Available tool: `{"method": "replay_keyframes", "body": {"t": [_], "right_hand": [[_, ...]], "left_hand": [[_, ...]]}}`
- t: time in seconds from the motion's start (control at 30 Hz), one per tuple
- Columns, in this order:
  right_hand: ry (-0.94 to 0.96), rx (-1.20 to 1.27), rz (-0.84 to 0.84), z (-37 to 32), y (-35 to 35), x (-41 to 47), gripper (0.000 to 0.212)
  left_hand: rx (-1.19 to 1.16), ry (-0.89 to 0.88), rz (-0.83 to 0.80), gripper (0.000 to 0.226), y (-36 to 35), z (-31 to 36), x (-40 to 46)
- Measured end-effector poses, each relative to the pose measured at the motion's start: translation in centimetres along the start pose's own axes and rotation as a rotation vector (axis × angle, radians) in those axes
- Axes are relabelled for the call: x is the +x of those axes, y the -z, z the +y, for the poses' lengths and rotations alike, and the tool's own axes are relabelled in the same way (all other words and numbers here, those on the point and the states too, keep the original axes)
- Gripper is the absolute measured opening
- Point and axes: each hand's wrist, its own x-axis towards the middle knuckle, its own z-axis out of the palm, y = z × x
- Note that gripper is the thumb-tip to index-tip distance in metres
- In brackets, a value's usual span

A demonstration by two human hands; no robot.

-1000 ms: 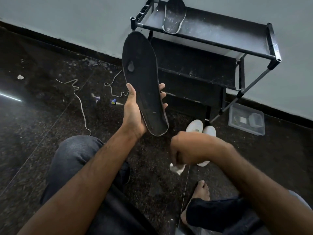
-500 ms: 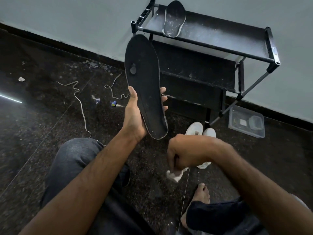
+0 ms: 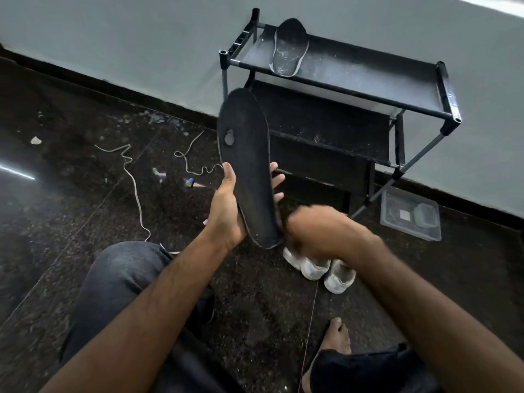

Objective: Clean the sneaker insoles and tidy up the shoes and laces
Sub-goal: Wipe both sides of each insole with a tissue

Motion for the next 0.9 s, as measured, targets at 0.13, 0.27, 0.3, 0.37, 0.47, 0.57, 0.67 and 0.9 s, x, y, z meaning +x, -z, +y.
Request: {"method": "replay_keyframes", "body": {"t": [0.13,0.27,0.3,0.37,0.47,0.57,0.67,0.9], "right_hand": [[-0.065,0.225,-0.301,2.2,3.7,-3.4,0.008],[-0.075,0.443,0.169,3.4,8.0,-3.9,0.004],[-0.069,0.496,0.351,2.9,8.0,-3.2,0.003],[-0.116,0.496,0.675,1.0,6.2,-0.8,0.002],[-0.086,0.451,0.778,-1.7,2.0,1.9,0.009],[0.114,0.429,0.288,-2.0,-0.6,0.4,0.019],[0.182,0.323,-0.167,-1.3,0.5,-2.7,0.011],[-0.071,0.738,0.806,-0.5,2.0,-1.1,0.005]], "left_hand": [[0.047,-0.047,-0.036,0.078,-0.2,0.1,-0.2],[0.073,-0.053,-0.043,0.076,-0.3,-0.3,-0.2],[0.07,-0.04,-0.039,0.075,-0.4,-0.3,-0.2],[0.08,-0.021,-0.015,0.071,-0.4,-0.2,-0.2],[0.083,-0.001,0.002,0.075,-0.2,-0.1,-0.2],[0.047,0.014,0.017,0.079,0.0,0.3,-0.3],[0.097,-0.055,0.032,0.081,0.2,0.5,-0.1],[-0.026,0.021,-0.042,0.089,-0.8,0.3,-0.7]]}}
